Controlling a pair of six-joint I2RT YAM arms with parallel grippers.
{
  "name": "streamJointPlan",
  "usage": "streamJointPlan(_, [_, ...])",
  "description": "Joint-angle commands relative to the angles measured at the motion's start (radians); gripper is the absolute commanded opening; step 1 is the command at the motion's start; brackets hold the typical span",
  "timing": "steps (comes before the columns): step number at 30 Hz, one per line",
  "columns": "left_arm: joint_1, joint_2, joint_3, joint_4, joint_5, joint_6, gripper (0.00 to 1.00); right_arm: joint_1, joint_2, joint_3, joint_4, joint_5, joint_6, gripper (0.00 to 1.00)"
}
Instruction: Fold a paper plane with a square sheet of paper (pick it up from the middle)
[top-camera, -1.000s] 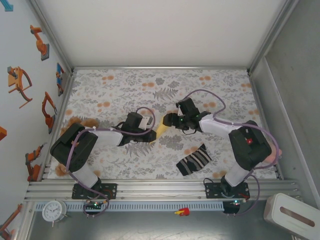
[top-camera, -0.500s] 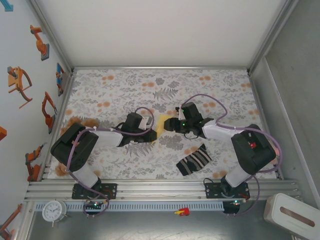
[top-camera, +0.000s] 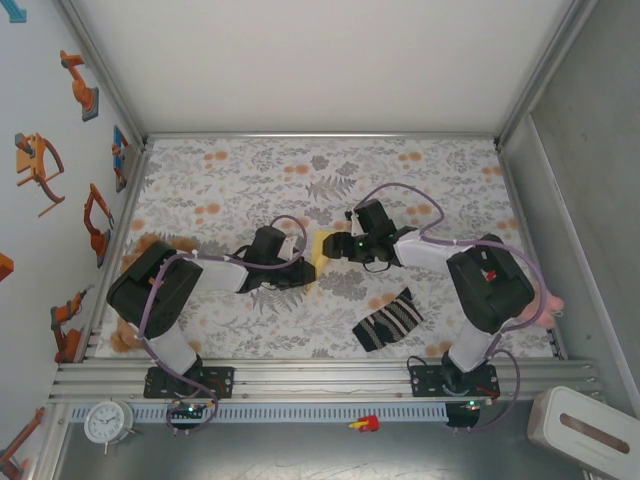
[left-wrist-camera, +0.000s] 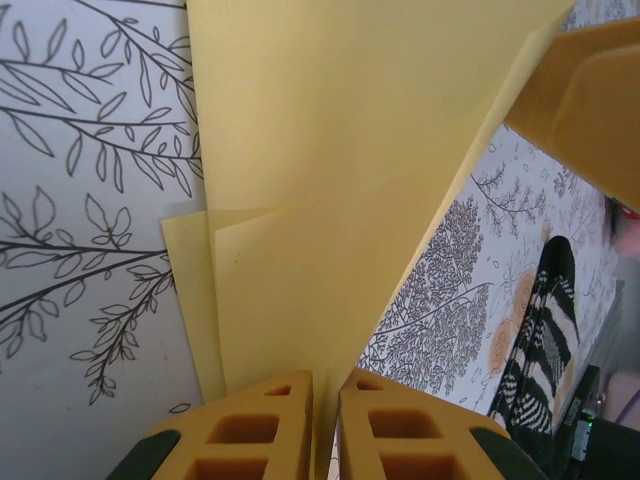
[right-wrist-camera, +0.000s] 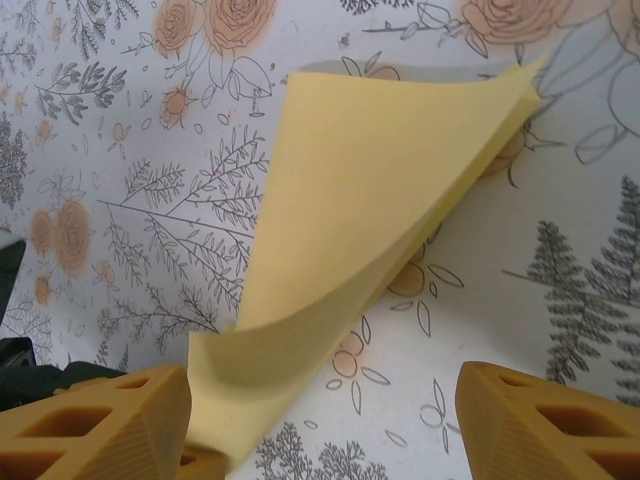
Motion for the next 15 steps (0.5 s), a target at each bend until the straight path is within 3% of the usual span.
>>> streamJointPlan(1, [0.007, 0.001, 0.017, 0.009, 0.017, -0.015, 0.15, -0.004, 0.039, 0.044, -0.028, -0.024, -0.036, 0.69])
streamJointPlan(8, [0.009, -0.004, 0.011, 0.008, 0.005, -0.006, 0.17, -0.004, 0.102, 0.077, -0.037, -0.034, -0.038, 0.69])
streamJointPlan(15, [0.006, -0.049, 0.026, -0.050, -0.023, 0.014, 0.30, -0.004, 0.138, 0.098, -0.072, -0.010, -0.029, 0.68])
